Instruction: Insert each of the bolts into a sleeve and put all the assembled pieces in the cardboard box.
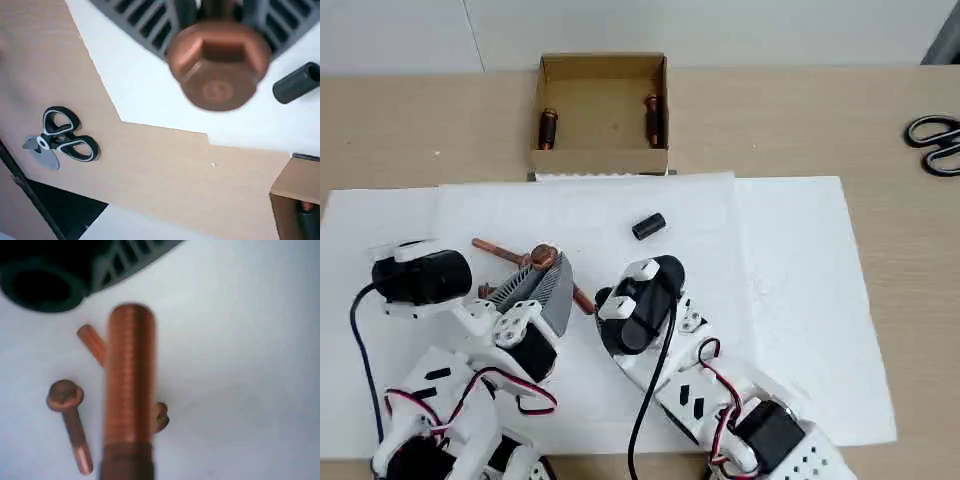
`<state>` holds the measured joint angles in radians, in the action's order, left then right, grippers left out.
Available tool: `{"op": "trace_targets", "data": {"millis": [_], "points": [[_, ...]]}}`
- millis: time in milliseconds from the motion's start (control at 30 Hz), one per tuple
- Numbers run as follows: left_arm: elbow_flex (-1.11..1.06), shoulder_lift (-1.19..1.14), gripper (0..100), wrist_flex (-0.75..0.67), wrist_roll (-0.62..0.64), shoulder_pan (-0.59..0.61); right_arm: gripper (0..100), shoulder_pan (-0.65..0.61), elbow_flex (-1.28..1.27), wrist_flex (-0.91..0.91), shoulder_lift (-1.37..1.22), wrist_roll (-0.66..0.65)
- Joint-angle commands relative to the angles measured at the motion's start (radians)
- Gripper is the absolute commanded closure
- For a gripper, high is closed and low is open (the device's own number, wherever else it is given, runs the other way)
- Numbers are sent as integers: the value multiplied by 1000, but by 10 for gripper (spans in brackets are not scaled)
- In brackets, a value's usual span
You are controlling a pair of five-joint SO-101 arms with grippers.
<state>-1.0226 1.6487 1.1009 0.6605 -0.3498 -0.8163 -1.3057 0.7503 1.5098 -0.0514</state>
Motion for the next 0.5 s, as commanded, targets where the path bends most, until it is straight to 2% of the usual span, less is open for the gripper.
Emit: {"op": "trace_targets", "data": {"millis": [0,467], "points": [[7,8,994,-6,-8,-5,996,-8,9,-31,12,-11],[-7,8,994,-49,-28,-2,996,-67,11,-31,12,-9]]}}
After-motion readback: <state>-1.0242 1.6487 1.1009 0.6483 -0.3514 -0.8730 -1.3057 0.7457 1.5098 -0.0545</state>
